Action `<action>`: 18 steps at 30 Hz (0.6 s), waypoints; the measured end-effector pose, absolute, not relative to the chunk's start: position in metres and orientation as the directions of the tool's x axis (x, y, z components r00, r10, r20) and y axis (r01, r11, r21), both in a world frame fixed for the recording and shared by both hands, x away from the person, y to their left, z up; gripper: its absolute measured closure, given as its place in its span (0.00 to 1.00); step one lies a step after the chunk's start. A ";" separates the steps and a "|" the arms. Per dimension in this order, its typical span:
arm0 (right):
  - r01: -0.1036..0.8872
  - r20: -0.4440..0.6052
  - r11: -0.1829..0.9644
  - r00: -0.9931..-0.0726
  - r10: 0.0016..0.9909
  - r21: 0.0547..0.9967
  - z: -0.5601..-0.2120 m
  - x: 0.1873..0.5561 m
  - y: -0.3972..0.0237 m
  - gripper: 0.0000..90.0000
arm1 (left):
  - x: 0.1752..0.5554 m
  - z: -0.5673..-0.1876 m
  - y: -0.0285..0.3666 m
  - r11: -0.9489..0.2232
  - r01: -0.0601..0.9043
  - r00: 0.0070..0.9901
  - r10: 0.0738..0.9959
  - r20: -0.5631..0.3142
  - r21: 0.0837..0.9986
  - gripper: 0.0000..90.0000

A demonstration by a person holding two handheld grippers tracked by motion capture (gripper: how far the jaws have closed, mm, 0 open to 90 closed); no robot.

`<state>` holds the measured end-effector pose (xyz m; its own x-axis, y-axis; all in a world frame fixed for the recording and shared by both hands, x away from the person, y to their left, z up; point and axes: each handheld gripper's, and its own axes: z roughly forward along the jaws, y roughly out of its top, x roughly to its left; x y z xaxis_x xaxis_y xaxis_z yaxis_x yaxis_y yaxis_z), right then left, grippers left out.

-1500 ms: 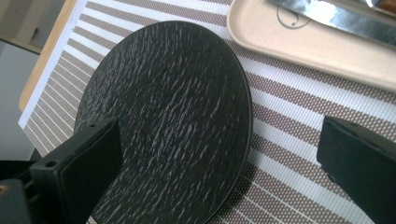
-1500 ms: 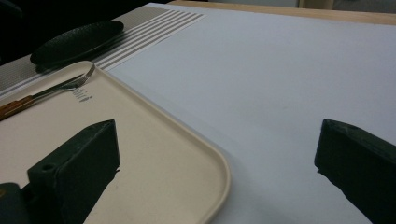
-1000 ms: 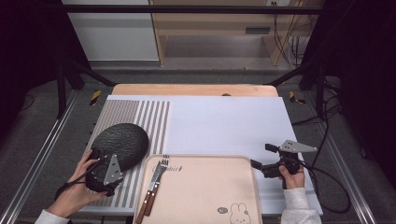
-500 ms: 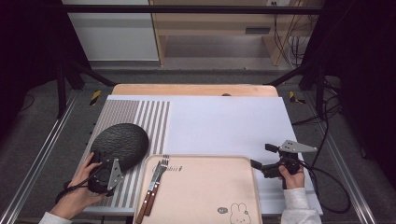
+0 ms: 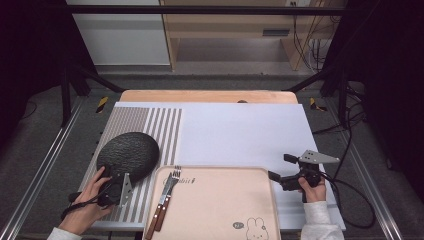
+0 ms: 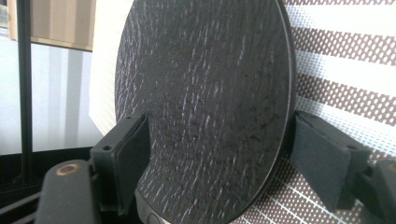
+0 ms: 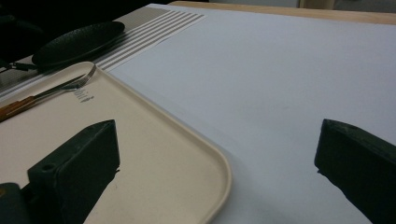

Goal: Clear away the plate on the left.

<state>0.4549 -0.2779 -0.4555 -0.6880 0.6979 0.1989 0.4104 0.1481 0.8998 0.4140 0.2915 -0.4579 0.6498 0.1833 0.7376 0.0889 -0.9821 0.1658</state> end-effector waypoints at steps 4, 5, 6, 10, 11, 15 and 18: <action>0.411 0.199 0.148 -0.687 0.699 0.900 -0.455 0.455 -0.278 0.00 | 0.413 -0.461 0.293 -0.983 0.085 0.646 0.179 0.742 0.164 0.32; 0.412 0.200 0.148 -0.687 0.699 0.899 -0.455 0.455 -0.278 0.00 | 0.412 -0.462 0.293 -0.983 0.083 0.643 0.178 0.745 0.163 0.33; 0.412 0.199 0.148 -0.686 0.699 0.899 -0.455 0.455 -0.278 0.00 | 0.412 -0.463 0.293 -0.983 0.078 0.640 0.175 0.748 0.164 0.34; 0.412 0.198 0.149 -0.686 0.700 0.899 -0.456 0.455 -0.278 0.00 | 0.411 -0.467 0.293 -0.985 0.069 0.632 0.166 0.757 0.158 0.41; 0.413 0.199 0.149 -0.686 0.700 0.898 -0.456 0.455 -0.278 0.00 | 0.411 -0.468 0.293 -0.986 0.069 0.628 0.160 0.761 0.151 0.42; 0.412 0.198 0.150 -0.687 0.699 0.899 -0.456 0.455 -0.278 0.00 | 0.410 -0.470 0.294 -0.985 0.067 0.621 0.164 0.766 0.157 0.47; 0.412 0.197 0.151 -0.687 0.700 0.899 -0.456 0.455 -0.278 0.00 | 0.409 -0.472 0.294 -0.985 0.062 0.617 0.164 0.769 0.160 0.51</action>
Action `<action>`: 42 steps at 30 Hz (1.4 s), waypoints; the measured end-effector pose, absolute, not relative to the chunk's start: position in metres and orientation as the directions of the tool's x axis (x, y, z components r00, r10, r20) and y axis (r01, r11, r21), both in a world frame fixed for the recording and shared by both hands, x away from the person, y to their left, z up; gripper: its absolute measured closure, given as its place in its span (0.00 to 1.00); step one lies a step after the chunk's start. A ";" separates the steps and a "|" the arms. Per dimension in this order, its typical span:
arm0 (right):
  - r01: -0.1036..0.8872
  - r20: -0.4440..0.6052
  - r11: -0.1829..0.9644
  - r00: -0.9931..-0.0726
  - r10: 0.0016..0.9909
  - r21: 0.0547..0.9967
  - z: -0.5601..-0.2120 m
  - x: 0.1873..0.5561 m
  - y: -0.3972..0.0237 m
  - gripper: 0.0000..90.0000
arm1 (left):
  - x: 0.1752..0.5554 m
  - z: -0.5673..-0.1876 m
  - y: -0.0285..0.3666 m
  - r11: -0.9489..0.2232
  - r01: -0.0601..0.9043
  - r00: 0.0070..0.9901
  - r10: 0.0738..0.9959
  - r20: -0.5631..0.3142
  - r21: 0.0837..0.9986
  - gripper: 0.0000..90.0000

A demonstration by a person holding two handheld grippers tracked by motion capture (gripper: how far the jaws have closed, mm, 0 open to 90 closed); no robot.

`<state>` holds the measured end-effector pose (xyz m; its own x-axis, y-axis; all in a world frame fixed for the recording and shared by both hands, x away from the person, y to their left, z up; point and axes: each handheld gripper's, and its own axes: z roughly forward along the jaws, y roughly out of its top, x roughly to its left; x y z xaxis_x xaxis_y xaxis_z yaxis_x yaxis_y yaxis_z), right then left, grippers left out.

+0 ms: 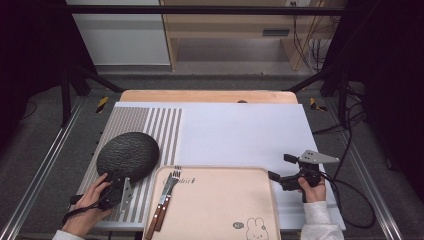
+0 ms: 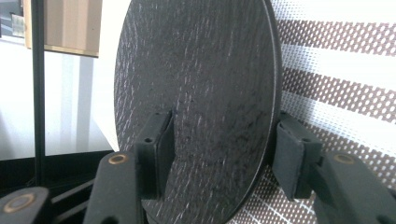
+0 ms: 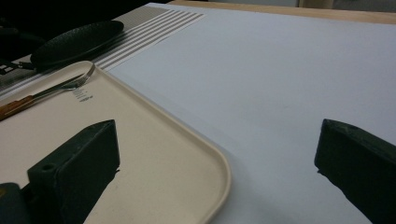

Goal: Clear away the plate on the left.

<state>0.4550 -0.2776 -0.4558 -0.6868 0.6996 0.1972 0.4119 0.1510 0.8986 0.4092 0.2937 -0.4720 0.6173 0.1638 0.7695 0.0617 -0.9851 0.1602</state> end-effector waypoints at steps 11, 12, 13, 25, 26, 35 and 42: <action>0.413 0.198 0.151 -0.687 0.699 0.898 -0.456 0.455 -0.277 0.00 | 0.407 -0.480 0.292 -0.991 0.041 0.607 0.127 0.784 0.129 0.64; 0.412 0.198 0.152 -0.687 0.699 0.898 -0.456 0.455 -0.277 0.00 | 0.407 -0.481 0.292 -0.990 0.038 0.605 0.131 0.786 0.136 0.67; 0.413 0.197 0.152 -0.687 0.700 0.898 -0.456 0.455 -0.277 0.00 | 0.407 -0.481 0.291 -0.990 0.036 0.601 0.129 0.789 0.134 0.67; 0.413 0.198 0.151 -0.687 0.699 0.898 -0.456 0.455 -0.277 0.00 | 0.402 -0.488 0.291 -0.993 0.013 0.584 0.101 0.806 0.115 0.80; 0.412 0.197 0.151 -0.687 0.699 0.899 -0.456 0.455 -0.277 0.00 | 0.402 -0.489 0.291 -0.993 0.011 0.582 0.099 0.807 0.114 0.81; 0.412 0.197 0.152 -0.688 0.699 0.899 -0.456 0.455 -0.277 0.00 | 0.400 -0.494 0.290 -0.995 -0.003 0.554 0.084 0.828 0.103 0.86; 0.411 0.197 0.151 -0.688 0.698 0.899 -0.455 0.454 -0.277 0.00 | 0.398 -0.500 0.289 -0.997 -0.024 0.514 0.053 0.856 0.077 0.88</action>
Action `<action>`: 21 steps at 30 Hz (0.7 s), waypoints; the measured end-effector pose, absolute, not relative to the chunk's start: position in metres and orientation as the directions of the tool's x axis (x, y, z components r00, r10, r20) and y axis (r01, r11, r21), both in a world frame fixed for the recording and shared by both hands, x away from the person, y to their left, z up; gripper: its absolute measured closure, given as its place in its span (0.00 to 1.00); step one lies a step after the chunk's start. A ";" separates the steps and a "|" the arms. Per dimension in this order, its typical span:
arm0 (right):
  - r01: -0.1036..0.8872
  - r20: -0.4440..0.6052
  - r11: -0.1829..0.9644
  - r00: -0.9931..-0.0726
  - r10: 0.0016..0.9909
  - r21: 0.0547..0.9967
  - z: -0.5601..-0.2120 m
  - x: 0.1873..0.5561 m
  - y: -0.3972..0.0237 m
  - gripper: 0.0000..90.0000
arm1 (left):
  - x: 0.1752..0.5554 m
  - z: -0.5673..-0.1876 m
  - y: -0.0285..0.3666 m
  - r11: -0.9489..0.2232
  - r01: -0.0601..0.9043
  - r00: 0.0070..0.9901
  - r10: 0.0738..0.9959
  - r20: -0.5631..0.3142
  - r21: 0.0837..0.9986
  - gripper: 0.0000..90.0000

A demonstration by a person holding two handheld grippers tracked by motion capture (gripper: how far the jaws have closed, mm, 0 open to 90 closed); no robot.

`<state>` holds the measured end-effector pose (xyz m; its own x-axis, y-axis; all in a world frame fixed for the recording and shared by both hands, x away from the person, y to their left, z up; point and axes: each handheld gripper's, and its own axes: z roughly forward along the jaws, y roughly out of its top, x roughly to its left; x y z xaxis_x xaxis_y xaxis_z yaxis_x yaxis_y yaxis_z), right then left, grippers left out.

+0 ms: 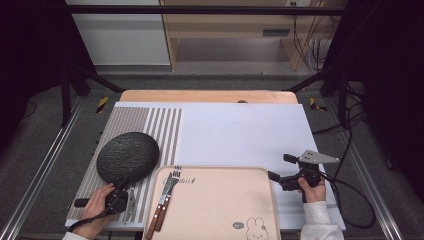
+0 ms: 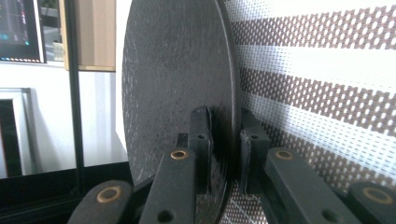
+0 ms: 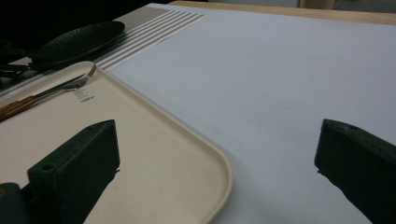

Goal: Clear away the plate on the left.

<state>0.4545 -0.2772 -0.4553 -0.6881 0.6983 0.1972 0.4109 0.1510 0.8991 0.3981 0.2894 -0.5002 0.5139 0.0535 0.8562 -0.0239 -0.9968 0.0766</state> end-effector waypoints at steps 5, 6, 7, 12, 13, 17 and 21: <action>0.410 0.197 0.151 -0.688 0.698 0.899 -0.455 0.454 -0.277 0.00 | 0.398 -0.504 0.289 -0.998 -0.042 0.490 0.026 0.871 0.054 0.89; 0.411 0.197 0.151 -0.688 0.699 0.899 -0.455 0.454 -0.277 0.00 | 0.399 -0.504 0.289 -0.998 -0.046 0.487 0.019 0.873 0.048 0.90; 0.413 0.199 0.150 -0.687 0.699 0.898 -0.456 0.455 -0.277 0.00 | 0.398 -0.504 0.289 -0.998 -0.046 0.484 0.017 0.875 0.045 0.90; 0.414 0.199 0.152 -0.687 0.699 0.897 -0.456 0.455 -0.277 0.00 | 0.398 -0.506 0.290 -0.997 -0.063 0.471 0.005 0.882 0.039 0.91; 0.412 0.197 0.153 -0.688 0.698 0.898 -0.456 0.455 -0.277 0.00 | 0.398 -0.507 0.290 -0.997 -0.067 0.468 0.001 0.884 0.037 0.91; 0.415 0.198 0.154 -0.687 0.699 0.897 -0.456 0.455 -0.277 0.00 | 0.397 -0.507 0.290 -0.997 -0.068 0.463 -0.004 0.887 0.031 0.92; 0.411 0.196 0.151 -0.687 0.700 0.899 -0.456 0.455 -0.277 0.00 | 0.396 -0.506 0.290 -0.997 -0.071 0.455 -0.001 0.891 0.035 0.92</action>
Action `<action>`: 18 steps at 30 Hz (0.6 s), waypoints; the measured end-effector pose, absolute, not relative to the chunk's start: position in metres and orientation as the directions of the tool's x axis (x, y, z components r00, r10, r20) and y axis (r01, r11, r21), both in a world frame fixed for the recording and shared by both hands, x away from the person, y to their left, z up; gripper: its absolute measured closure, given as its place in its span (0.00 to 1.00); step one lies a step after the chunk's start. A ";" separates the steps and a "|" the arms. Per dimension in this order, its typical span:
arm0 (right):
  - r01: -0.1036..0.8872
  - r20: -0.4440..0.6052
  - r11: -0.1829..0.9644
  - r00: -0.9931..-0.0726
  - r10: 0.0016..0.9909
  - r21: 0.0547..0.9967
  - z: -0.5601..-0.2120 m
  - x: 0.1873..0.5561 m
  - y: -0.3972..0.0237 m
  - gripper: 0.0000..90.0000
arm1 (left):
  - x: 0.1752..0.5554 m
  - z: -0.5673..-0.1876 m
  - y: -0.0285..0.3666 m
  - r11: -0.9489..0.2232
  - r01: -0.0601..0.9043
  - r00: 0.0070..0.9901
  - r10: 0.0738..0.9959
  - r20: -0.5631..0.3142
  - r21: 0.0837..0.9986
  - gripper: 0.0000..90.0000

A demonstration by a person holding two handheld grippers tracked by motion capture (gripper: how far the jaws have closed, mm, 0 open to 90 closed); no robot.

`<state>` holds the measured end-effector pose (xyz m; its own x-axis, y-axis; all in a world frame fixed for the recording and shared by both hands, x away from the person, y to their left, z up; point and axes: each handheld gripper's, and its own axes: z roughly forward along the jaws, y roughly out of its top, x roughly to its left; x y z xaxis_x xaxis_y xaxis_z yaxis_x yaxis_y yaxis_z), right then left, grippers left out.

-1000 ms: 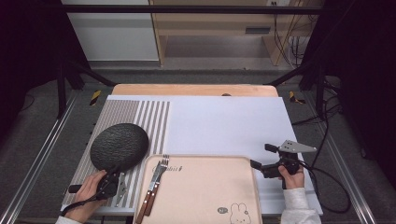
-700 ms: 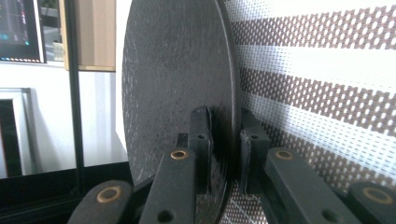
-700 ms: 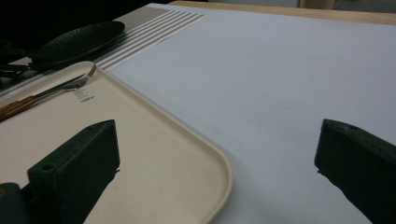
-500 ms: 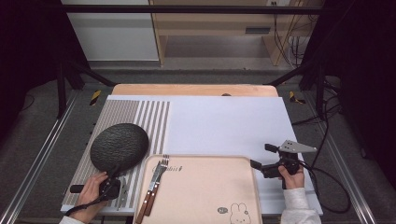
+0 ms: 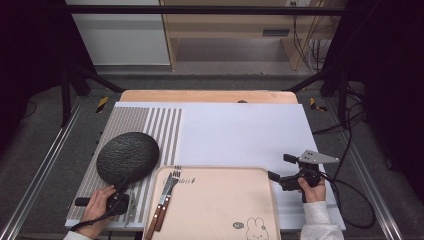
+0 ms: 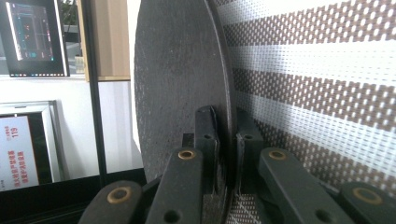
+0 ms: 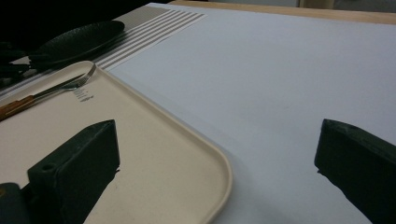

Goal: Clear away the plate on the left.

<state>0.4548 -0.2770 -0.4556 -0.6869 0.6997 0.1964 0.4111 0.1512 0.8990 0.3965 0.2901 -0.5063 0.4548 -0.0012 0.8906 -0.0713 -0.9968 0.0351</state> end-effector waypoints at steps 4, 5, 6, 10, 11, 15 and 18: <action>0.412 0.198 0.150 -0.687 0.699 0.899 -0.455 0.455 -0.277 0.00 | 0.396 -0.503 0.290 -0.997 -0.067 0.441 -0.001 0.898 0.032 0.95; 0.413 0.198 0.151 -0.686 0.700 0.898 -0.456 0.455 -0.277 0.00 | 0.396 -0.503 0.290 -0.997 -0.068 0.439 0.000 0.899 0.033 0.95; 0.413 0.198 0.151 -0.687 0.700 0.898 -0.456 0.455 -0.277 0.00 | 0.395 -0.502 0.290 -0.997 -0.067 0.437 -0.004 0.900 0.028 0.95; 0.413 0.198 0.151 -0.687 0.699 0.898 -0.456 0.455 -0.277 0.00 | 0.395 -0.501 0.289 -0.998 -0.062 0.437 0.002 0.899 0.032 0.96; 0.412 0.198 0.151 -0.687 0.699 0.898 -0.456 0.455 -0.277 0.00 | 0.395 -0.501 0.289 -0.998 -0.061 0.437 0.004 0.899 0.034 0.96; 0.413 0.198 0.152 -0.687 0.699 0.898 -0.456 0.455 -0.277 0.00 | 0.396 -0.498 0.289 -0.998 -0.055 0.443 0.004 0.897 0.032 0.96; 0.411 0.196 0.152 -0.687 0.700 0.899 -0.456 0.455 -0.277 0.00 | 0.396 -0.497 0.288 -0.998 -0.058 0.445 0.010 0.895 0.040 0.96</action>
